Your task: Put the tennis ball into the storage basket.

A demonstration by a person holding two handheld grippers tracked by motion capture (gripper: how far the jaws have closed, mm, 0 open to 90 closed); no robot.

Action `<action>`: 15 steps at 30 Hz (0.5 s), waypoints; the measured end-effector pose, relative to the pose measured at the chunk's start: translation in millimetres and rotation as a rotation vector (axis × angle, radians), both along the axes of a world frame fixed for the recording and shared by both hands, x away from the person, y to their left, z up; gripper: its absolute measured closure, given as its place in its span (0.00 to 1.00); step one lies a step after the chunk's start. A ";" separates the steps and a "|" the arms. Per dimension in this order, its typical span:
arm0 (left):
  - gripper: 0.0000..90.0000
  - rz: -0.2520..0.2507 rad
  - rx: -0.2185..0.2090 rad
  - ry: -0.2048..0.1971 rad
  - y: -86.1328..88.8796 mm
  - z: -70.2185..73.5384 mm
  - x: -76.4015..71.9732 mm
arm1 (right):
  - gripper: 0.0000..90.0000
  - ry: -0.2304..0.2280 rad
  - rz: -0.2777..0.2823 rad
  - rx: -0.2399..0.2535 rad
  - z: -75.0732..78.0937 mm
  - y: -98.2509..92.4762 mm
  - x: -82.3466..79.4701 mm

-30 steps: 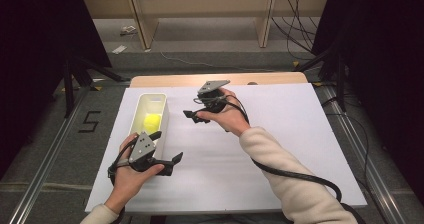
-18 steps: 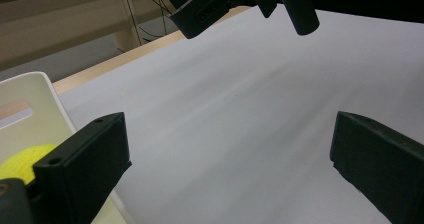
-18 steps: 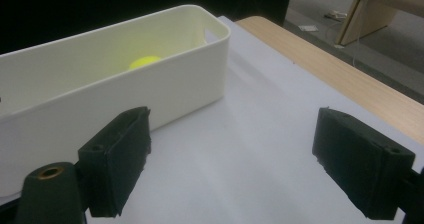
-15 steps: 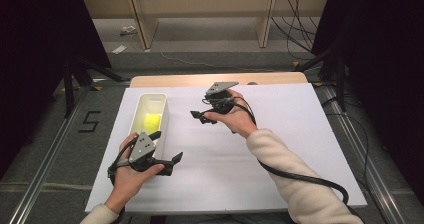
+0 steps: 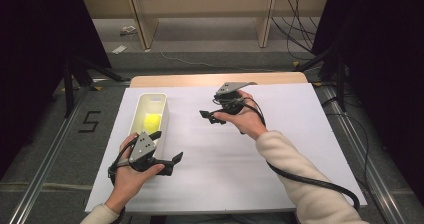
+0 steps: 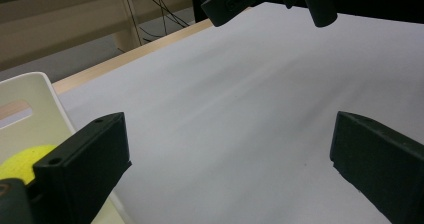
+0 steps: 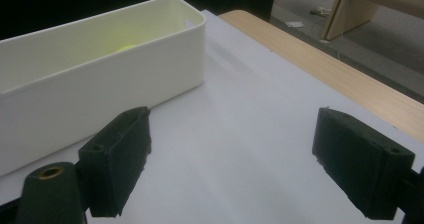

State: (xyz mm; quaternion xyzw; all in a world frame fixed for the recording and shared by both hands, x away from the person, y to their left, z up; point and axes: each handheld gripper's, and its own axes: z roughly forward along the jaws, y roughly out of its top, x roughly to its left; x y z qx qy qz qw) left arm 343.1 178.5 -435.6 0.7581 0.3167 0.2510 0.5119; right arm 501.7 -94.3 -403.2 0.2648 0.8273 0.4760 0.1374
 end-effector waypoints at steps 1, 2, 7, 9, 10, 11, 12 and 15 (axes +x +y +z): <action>0.02 0.001 -0.001 -0.001 0.2 0.1 0.1 | 0.18 0.000 -0.001 -0.006 -0.3 -2.0 -0.2; 0.02 0.001 -0.001 -0.001 0.3 0.1 0.1 | 0.18 0.003 -0.003 -0.007 -0.7 -3.8 -0.5; 0.02 0.002 -0.002 -0.001 0.2 0.1 0.1 | 0.18 0.011 -0.016 -0.011 -4.1 -13.7 -3.5; 0.02 0.001 -0.003 -0.001 0.1 0.1 0.3 | 0.18 0.009 -0.024 -0.010 -4.9 -18.2 -4.5; 0.02 0.003 -0.003 0.000 0.0 0.0 0.3 | 0.18 0.009 -0.027 -0.011 -5.0 -20.6 -5.0; 0.02 0.002 -0.002 0.000 0.0 0.0 0.2 | 0.18 0.007 -0.027 -0.011 -5.1 -23.0 -5.3; 0.02 0.002 -0.003 -0.001 -0.1 0.1 0.1 | 0.18 0.008 -0.032 -0.009 -5.2 -25.1 -5.8; 0.02 0.004 -0.004 -0.002 -0.1 0.3 0.1 | 0.18 0.009 -0.039 -0.002 -5.0 -31.5 -7.8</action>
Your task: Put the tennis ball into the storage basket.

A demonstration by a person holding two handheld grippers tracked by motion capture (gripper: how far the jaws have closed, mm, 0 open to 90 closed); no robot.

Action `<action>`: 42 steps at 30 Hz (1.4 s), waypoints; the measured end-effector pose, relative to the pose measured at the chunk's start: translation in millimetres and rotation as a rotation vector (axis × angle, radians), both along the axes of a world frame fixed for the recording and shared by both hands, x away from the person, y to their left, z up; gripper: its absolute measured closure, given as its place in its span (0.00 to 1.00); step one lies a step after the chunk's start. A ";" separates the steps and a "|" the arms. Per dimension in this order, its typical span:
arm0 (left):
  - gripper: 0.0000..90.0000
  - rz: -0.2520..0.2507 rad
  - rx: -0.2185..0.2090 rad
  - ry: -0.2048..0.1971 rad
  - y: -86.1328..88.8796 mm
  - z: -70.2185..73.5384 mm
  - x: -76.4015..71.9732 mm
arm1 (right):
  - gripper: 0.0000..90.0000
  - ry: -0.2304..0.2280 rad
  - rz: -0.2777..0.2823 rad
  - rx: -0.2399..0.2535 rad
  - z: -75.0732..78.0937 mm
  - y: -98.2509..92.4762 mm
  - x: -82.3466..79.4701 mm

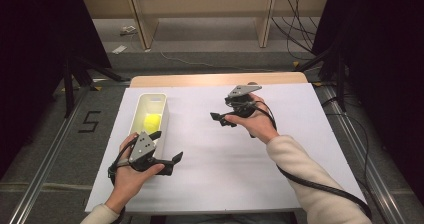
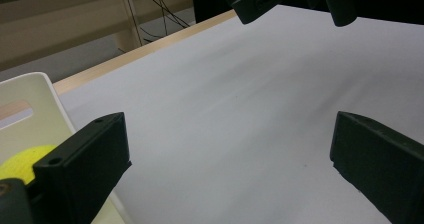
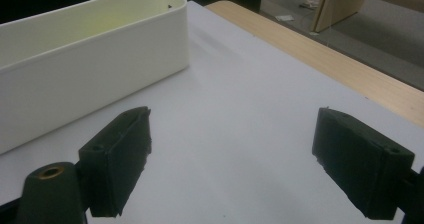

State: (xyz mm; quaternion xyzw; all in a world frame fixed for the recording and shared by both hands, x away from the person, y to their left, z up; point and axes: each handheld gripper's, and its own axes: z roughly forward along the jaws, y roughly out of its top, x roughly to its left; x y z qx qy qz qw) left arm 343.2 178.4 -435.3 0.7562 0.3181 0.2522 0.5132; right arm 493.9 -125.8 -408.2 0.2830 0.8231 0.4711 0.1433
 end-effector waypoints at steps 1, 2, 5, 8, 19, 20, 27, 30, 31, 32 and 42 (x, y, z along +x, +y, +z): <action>0.02 0.000 0.000 0.001 0.1 -0.1 0.1 | 0.18 -0.001 -0.001 0.001 0.0 -2.4 -0.7; 0.02 0.000 -0.001 0.003 0.1 -0.3 0.3 | 0.18 0.001 -0.006 0.003 0.0 -4.7 -1.3; 0.02 0.001 -0.002 0.004 -0.1 -0.5 0.6 | 0.18 0.000 -0.017 0.002 -0.7 -12.9 -2.2; 0.02 0.002 -0.001 0.004 0.0 -0.5 0.5 | 0.18 0.005 -0.033 0.000 -2.2 -21.3 -2.7; 0.02 0.005 -0.003 0.005 0.4 -0.5 0.8 | 0.18 0.007 -0.070 0.007 -5.1 -46.9 -9.0; 0.02 0.005 -0.003 0.005 0.4 -0.5 0.9 | 0.18 0.009 -0.072 0.005 -5.4 -49.0 -10.1; 0.02 0.008 -0.004 0.004 0.8 -0.3 0.8 | 0.18 0.009 -0.096 0.006 -6.9 -64.6 -14.6; 0.02 0.008 -0.005 0.005 0.7 -0.5 0.9 | 0.18 0.011 -0.106 0.005 -8.2 -71.6 -16.4; 0.02 0.008 -0.005 0.005 0.7 -0.5 0.9 | 0.18 0.012 -0.110 0.004 -8.7 -74.6 -17.3; 0.02 0.009 -0.005 0.004 0.8 -0.4 0.9 | 0.18 0.014 -0.113 0.006 -9.0 -76.4 -17.8; 0.02 0.011 -0.005 0.002 1.3 -0.2 1.0 | 0.18 0.014 -0.142 0.009 -11.7 -97.5 -26.7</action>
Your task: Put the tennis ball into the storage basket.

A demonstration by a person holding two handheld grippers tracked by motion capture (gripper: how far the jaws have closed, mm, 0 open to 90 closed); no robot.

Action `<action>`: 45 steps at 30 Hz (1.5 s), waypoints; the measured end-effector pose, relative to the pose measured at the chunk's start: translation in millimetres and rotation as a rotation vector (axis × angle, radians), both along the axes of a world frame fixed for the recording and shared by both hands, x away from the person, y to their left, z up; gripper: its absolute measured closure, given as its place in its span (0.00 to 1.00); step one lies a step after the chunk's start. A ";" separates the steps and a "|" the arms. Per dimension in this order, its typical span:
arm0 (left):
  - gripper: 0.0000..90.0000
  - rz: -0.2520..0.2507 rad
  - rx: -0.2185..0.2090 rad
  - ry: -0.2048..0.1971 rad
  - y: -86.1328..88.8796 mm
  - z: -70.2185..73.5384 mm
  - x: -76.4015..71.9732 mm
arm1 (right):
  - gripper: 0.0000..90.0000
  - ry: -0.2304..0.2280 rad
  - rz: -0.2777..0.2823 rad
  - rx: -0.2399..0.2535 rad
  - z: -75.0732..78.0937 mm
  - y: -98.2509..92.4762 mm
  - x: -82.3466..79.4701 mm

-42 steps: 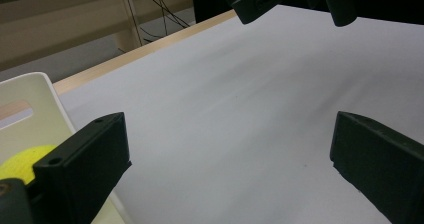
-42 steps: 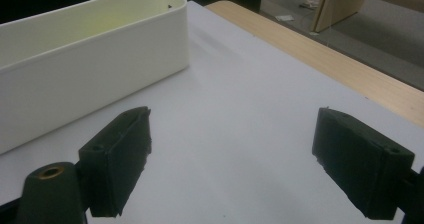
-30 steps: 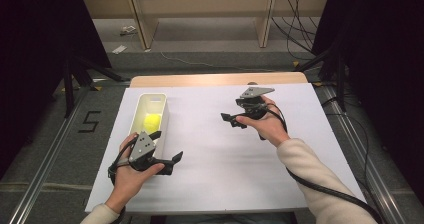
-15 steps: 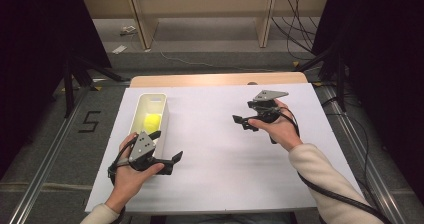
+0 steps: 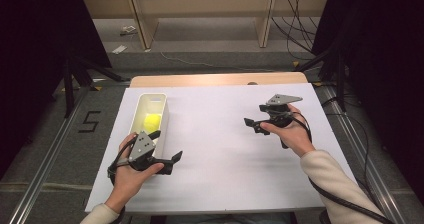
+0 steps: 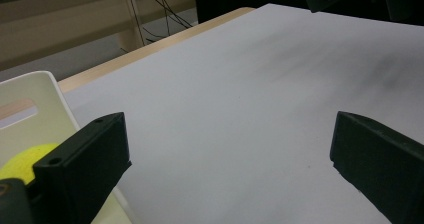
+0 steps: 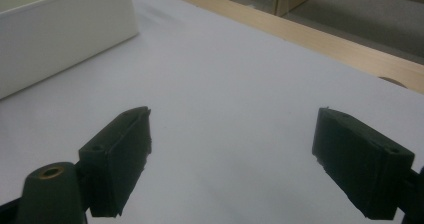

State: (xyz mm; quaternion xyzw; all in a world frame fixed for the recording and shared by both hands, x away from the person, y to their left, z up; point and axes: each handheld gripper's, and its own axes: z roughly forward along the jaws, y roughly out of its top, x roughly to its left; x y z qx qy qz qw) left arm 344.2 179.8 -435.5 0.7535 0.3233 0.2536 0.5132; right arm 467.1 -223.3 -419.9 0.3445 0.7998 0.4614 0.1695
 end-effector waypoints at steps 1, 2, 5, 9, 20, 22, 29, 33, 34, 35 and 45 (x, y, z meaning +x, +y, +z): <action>0.02 -0.001 0.000 -0.001 0.0 0.1 0.0 | 0.18 0.000 -0.004 0.000 -0.1 -1.6 -0.9; 0.02 0.000 0.001 -0.001 0.1 0.1 0.0 | 0.18 0.000 -0.005 0.001 -0.2 -3.5 -1.7; 0.02 0.001 0.000 0.000 0.3 0.1 0.0 | 0.18 0.001 -0.011 0.002 -0.9 -8.1 -4.1; 0.02 0.003 -0.002 0.000 0.6 0.1 0.1 | 0.18 0.004 -0.017 0.000 -3.3 -13.6 -7.4; 0.02 0.005 -0.003 -0.001 0.9 0.2 0.0 | 0.18 0.010 -0.046 0.009 -9.3 -31.7 -16.5; 0.02 0.004 -0.002 0.000 0.8 0.1 0.0 | 0.18 0.013 -0.048 0.010 -9.9 -34.3 -18.0; 0.02 0.004 -0.003 0.000 0.9 0.0 0.1 | 0.18 0.009 -0.061 0.013 -12.0 -44.1 -24.6; 0.02 0.004 -0.003 0.000 0.8 0.1 -0.1 | 0.18 0.009 -0.066 0.017 -13.4 -49.0 -29.0; 0.02 0.004 -0.003 0.000 0.9 0.0 -0.1 | 0.18 0.011 -0.069 0.016 -13.9 -50.1 -30.2; 0.02 0.005 -0.004 0.000 1.0 0.0 0.0 | 0.18 0.010 -0.071 0.015 -14.6 -51.2 -31.2; 0.02 0.002 -0.005 0.001 0.9 -0.1 0.0 | 0.18 0.011 -0.086 0.019 -19.5 -61.8 -38.2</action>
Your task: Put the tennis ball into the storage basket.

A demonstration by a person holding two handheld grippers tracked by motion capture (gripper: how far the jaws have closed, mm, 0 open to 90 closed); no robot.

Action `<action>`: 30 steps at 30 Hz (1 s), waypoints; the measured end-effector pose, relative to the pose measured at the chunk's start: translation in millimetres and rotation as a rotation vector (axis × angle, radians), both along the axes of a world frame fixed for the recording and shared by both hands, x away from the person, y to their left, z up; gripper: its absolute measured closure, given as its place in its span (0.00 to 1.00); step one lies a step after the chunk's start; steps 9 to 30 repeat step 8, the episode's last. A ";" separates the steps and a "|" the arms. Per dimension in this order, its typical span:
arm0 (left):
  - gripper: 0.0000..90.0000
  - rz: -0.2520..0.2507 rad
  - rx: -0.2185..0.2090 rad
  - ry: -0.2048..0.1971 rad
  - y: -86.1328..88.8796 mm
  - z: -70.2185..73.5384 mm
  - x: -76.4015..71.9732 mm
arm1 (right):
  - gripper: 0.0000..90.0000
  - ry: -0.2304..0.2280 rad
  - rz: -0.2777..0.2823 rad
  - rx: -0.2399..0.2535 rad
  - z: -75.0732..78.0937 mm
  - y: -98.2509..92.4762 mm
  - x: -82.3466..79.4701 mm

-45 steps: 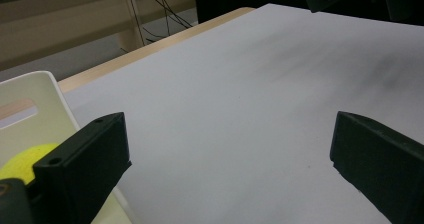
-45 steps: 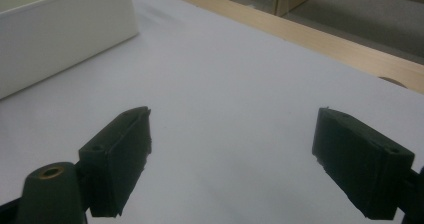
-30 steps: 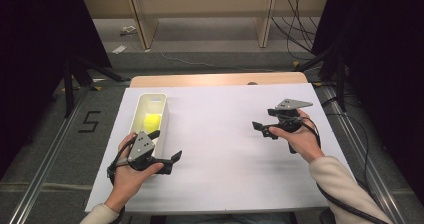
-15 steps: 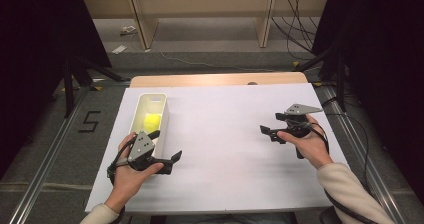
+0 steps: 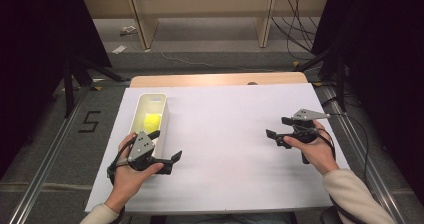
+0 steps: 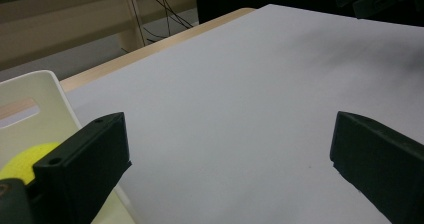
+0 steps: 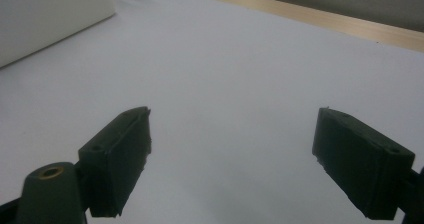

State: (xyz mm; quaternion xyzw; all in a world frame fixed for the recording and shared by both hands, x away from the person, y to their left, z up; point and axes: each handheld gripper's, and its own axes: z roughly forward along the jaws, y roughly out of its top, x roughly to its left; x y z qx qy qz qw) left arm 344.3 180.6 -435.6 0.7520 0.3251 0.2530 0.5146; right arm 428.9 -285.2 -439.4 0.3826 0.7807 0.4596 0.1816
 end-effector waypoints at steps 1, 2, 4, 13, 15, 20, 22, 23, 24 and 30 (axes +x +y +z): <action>0.02 -0.001 -0.001 0.000 0.0 0.0 0.0 | 0.18 -0.004 -0.001 -0.002 -0.1 -0.3 0.0; 0.02 -0.001 -0.003 0.000 0.1 0.1 -0.1 | 0.18 -0.010 -0.005 -0.006 0.4 -0.6 -0.3; 0.02 -0.002 -0.005 -0.001 0.2 0.2 -0.1 | 0.18 -0.012 -0.007 0.001 0.7 -0.4 -0.6; 0.02 -0.003 -0.006 0.000 1.0 0.5 0.4 | 0.18 -0.011 -0.008 0.004 0.3 -0.4 -0.6; 0.02 -0.003 -0.006 0.000 1.0 0.5 0.4 | 0.18 -0.011 -0.008 0.004 0.3 -0.4 -0.6; 0.02 -0.003 -0.006 0.000 1.0 0.5 0.4 | 0.18 -0.011 -0.008 0.004 0.3 -0.4 -0.6; 0.02 -0.003 -0.006 0.000 1.0 0.5 0.4 | 0.18 -0.011 -0.008 0.004 0.3 -0.4 -0.6; 0.02 -0.003 -0.006 0.000 1.0 0.5 0.4 | 0.18 -0.011 -0.008 0.004 0.3 -0.4 -0.6; 0.02 -0.003 -0.006 0.000 1.0 0.5 0.4 | 0.18 -0.011 -0.008 0.004 0.3 -0.4 -0.6; 0.02 -0.003 -0.006 0.000 1.0 0.5 0.4 | 0.18 -0.011 -0.008 0.004 0.3 -0.4 -0.6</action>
